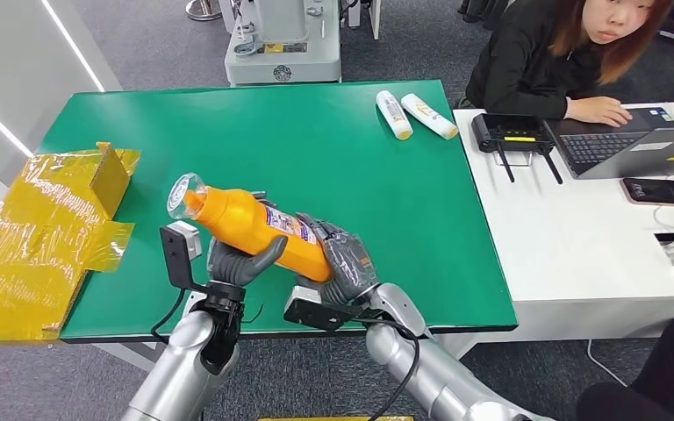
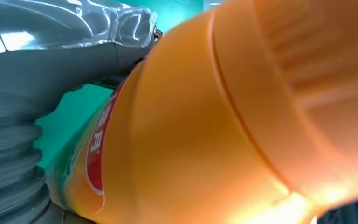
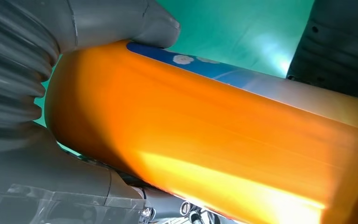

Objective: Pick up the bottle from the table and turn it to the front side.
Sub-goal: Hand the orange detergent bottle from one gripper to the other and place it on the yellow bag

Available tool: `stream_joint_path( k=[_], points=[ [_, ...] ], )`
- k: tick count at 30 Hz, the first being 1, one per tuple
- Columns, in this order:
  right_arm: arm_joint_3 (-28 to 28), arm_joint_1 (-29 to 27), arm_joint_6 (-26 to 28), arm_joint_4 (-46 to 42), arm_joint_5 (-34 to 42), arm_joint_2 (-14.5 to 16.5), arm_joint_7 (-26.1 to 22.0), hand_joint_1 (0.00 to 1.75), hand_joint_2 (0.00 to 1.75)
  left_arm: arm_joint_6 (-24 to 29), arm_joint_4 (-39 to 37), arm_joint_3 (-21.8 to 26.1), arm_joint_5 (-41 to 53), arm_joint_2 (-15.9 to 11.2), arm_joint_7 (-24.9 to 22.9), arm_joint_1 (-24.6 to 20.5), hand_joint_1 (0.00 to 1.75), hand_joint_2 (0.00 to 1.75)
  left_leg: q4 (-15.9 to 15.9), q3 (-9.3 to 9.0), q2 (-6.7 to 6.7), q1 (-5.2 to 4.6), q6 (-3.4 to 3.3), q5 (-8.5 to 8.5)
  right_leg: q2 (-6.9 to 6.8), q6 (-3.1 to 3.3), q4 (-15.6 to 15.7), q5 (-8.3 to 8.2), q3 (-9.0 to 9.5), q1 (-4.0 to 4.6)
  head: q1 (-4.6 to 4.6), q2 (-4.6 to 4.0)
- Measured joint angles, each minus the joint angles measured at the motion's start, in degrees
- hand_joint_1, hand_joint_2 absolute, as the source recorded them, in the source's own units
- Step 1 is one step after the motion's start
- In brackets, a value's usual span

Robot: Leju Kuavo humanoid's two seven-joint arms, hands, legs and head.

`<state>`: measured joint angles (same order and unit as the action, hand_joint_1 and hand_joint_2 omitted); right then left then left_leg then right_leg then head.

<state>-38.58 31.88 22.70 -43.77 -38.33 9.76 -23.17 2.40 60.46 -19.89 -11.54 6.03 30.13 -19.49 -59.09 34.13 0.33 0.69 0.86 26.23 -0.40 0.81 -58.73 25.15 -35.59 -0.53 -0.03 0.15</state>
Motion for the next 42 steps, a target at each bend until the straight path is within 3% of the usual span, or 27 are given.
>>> stream_joint_path(
  k=[3, 4, 7, 8, 16, 23, 28, 35, 40, 42],
  points=[
    [0.03, -0.02, -0.01, 0.03, -0.21, 0.14, -0.11, 1.75, 1.75, -0.58, 0.0, 1.02, -2.16, 0.38, 0.17, 0.2, 1.74, 1.75, 0.0, 0.0, 0.0, 0.0, 0.0, 0.0, 0.0, 0.0, 0.0, 0.0, 0.0, 0.0, 0.01, -0.01],
    [0.06, -0.02, -0.02, 0.03, -0.23, 0.17, -0.21, 1.56, 1.75, -0.74, 0.01, 1.27, -2.6, 0.45, 0.19, 0.23, 1.74, 1.75, 0.0, -0.01, 0.0, 0.0, 0.0, 0.0, 0.0, 0.0, 0.0, 0.0, 0.0, 0.0, 0.0, -0.01],
    [0.21, -0.14, -0.11, -0.03, 0.36, 0.2, -0.84, 0.25, 1.75, -0.98, 0.03, 1.67, -3.44, 0.58, 0.21, 0.24, 1.75, 1.75, 0.0, -0.01, 0.0, 0.0, 0.0, 0.0, 0.01, 0.0, 0.0, 0.0, 0.0, 0.0, 0.0, 0.0],
    [0.26, -0.29, -0.16, -0.09, 0.92, 0.2, -1.25, 0.0, 1.75, -1.01, 0.04, 1.76, -3.67, 0.62, 0.21, 0.22, 1.75, 1.75, 0.0, -0.02, 0.0, 0.0, 0.0, 0.0, 0.01, 0.0, 0.0, 0.0, 0.0, 0.0, 0.0, -0.01],
    [2.61, -3.61, -3.55, -3.38, 11.38, -0.15, -6.94, 0.0, 1.75, -0.63, 1.13, 2.77, -2.93, 0.73, 0.66, -0.14, 1.75, 1.75, 0.0, -0.01, 0.0, 0.0, 0.0, 0.0, 0.01, 0.0, 0.0, 0.0, -0.01, 0.0, 0.0, -0.01],
    [4.2, -8.39, -6.34, -11.91, 18.83, -2.35, -8.12, 0.0, 1.75, -0.19, 2.46, 2.92, -0.36, 0.27, 1.39, -1.17, 1.75, 1.75, 0.0, 0.0, -0.01, 0.0, 0.0, 0.0, -0.02, 0.0, 0.0, 0.0, -0.01, 0.0, 0.01, 0.0],
    [4.44, -12.79, -7.02, -19.38, 19.69, -3.68, -7.65, 0.0, 1.75, 2.24, 2.46, 2.87, 6.08, -0.39, 3.79, -3.27, 1.75, 1.75, 0.0, 0.0, 0.0, 0.0, 0.0, 0.0, 0.0, 0.0, 0.0, 0.0, -0.02, 0.0, -0.01, 0.0],
    [4.45, -16.82, -7.85, -28.1, 19.11, -4.72, -7.34, 0.0, 1.75, 10.22, 2.4, 0.35, 34.25, -2.12, 3.18, -8.4, 1.75, 1.75, 0.0, -0.01, 0.03, 0.0, 0.0, 0.0, 0.03, 0.0, 0.0, 0.0, -0.03, 0.0, 0.01, -0.01],
    [4.5, -18.32, -8.96, -33.27, 18.96, -5.36, -7.34, 0.0, 1.75, 18.78, 0.4, -3.75, 62.78, -4.38, -4.77, -15.08, 1.75, 1.75, -0.01, 0.01, 0.02, 0.0, 0.03, -0.03, 0.02, 0.02, 0.0, -0.03, -0.03, 0.0, 0.01, -0.01],
    [4.5, -18.6, -9.22, -34.67, 19.05, -5.46, -7.46, 0.0, 1.75, 21.05, -1.25, -5.19, 69.08, -5.21, -6.78, -17.9, 1.67, 1.75, 0.0, -0.01, 0.05, 0.0, 0.04, -0.03, 0.04, 0.05, 0.0, -0.04, -0.03, 0.0, -0.01, -0.01]
  ],
)
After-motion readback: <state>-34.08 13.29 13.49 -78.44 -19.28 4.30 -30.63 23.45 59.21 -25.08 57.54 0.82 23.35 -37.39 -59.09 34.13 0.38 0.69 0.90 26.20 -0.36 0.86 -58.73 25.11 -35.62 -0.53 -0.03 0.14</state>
